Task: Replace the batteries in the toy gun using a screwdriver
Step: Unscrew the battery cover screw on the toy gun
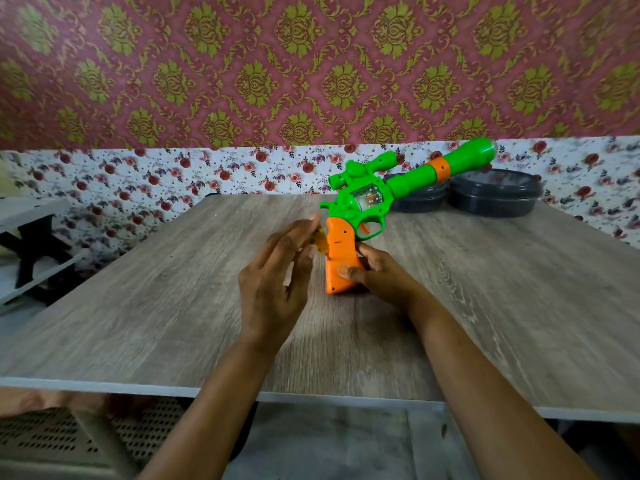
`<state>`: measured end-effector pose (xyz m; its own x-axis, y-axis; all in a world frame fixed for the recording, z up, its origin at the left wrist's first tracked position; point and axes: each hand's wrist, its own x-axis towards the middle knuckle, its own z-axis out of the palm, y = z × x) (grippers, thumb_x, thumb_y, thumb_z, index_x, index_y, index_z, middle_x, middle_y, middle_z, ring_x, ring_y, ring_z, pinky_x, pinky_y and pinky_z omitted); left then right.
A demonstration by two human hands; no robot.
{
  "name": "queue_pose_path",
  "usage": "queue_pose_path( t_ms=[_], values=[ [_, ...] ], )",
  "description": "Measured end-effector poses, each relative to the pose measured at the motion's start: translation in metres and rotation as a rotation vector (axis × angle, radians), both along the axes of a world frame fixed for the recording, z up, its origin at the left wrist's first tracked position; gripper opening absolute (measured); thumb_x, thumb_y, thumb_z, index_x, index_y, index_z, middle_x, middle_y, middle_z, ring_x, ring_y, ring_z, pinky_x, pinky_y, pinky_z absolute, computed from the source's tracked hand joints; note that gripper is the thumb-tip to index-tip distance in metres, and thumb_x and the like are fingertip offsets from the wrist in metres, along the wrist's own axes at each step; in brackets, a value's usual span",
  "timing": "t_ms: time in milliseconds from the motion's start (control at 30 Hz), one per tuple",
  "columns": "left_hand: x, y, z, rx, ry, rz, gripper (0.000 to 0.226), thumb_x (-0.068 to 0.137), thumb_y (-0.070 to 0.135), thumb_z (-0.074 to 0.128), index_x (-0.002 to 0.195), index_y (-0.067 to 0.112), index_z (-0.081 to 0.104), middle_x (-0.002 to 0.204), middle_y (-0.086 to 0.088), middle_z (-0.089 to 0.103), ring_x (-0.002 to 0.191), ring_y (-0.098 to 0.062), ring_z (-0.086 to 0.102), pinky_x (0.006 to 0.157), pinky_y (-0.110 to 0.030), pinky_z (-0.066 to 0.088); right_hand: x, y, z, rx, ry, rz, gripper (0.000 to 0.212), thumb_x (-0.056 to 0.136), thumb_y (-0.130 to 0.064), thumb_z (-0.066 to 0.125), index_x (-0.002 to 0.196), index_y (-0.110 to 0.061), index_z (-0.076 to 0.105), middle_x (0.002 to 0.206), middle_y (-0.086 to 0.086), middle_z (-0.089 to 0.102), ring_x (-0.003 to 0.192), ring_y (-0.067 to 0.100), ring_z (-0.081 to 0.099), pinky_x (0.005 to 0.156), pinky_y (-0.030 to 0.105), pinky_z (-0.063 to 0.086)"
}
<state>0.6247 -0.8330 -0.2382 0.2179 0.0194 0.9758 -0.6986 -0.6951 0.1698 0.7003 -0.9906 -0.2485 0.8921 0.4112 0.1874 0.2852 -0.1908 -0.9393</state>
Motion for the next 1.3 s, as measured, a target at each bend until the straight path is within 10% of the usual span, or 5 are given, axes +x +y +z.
queue_pose_path(
  t_ms=[400,567,1300],
  values=[
    [-0.0005,0.0011,-0.0017,-0.09,0.025,-0.016,0.021,0.084,0.016,0.065,0.099,0.015,0.05,0.086,-0.007,0.062,0.078,-0.004,0.057,0.07,-0.005,0.046,0.0026,-0.0004,-0.0008,-0.017,0.006,-0.002,0.049,0.09,-0.008,0.056,0.136,-0.015,0.041,0.119,0.002,0.057,0.108,0.015,0.056,0.095,0.032,0.046],
    [0.0024,0.002,-0.0022,-0.066,0.07,0.001,0.016,0.088,0.02,0.06,0.095,0.007,0.064,0.108,-0.008,0.063,0.085,-0.008,0.062,0.072,-0.005,0.047,0.0032,-0.0006,-0.0019,-0.027,0.007,-0.011,0.05,0.09,-0.009,0.056,0.137,-0.016,0.04,0.126,0.006,0.057,0.114,0.02,0.056,0.097,0.038,0.046],
    [-0.0013,0.0004,-0.0049,-0.005,0.2,-0.142,0.036,0.094,0.016,0.033,0.127,0.018,0.046,0.115,-0.003,0.061,0.093,-0.003,0.063,0.078,-0.02,0.054,0.0037,-0.0017,-0.0034,-0.004,-0.007,-0.008,0.045,0.089,-0.01,0.057,0.133,-0.015,0.046,0.126,0.006,0.059,0.11,0.016,0.058,0.094,0.031,0.048]
  ],
)
